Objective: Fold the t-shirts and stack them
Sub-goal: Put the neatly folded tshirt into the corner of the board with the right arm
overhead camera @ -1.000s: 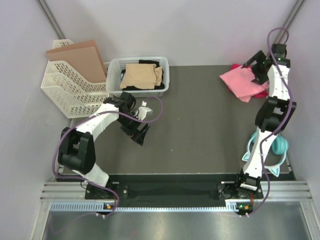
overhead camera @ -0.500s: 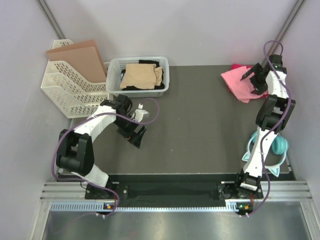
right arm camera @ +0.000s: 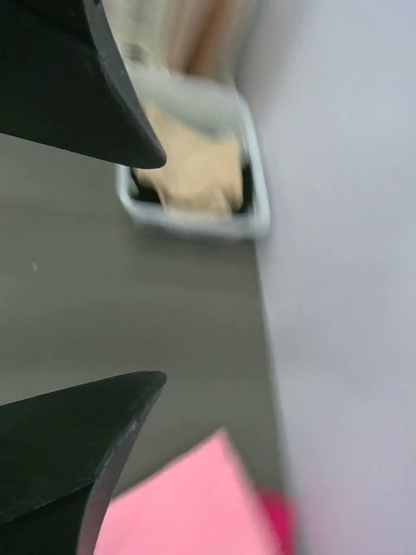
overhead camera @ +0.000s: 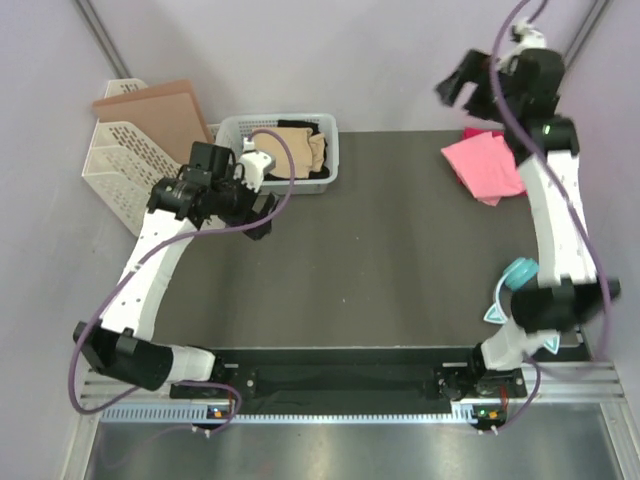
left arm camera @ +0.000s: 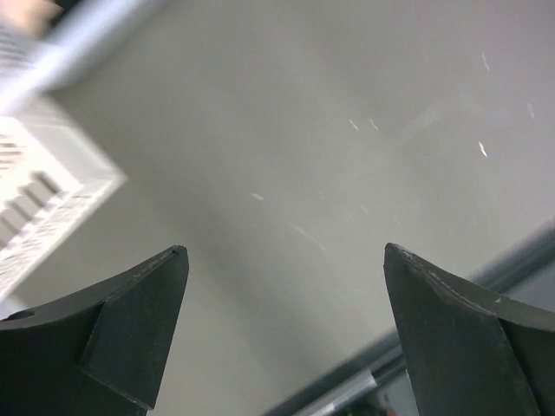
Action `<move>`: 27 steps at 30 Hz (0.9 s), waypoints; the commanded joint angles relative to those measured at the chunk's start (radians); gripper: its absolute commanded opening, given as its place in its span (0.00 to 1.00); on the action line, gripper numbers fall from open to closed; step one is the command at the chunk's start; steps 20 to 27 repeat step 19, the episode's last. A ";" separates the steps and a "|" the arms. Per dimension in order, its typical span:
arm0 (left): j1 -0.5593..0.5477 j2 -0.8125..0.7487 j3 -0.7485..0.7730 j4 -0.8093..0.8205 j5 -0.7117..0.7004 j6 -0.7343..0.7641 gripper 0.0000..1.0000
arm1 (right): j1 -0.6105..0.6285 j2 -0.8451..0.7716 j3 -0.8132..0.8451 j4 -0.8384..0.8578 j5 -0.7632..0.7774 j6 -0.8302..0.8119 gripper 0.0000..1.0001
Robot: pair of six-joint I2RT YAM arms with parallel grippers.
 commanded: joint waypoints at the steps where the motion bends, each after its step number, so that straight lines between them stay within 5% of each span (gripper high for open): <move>1: 0.006 -0.057 0.068 0.055 -0.154 -0.116 0.99 | 0.231 -0.379 -0.340 0.195 0.022 -0.187 1.00; 9: 0.006 -0.156 -0.064 0.157 -0.128 -0.142 0.99 | 0.449 -0.702 -0.822 0.238 -0.014 -0.186 1.00; 27: 0.006 -0.208 -0.223 0.273 -0.171 -0.154 0.99 | 0.520 -0.722 -0.925 0.190 0.076 -0.184 1.00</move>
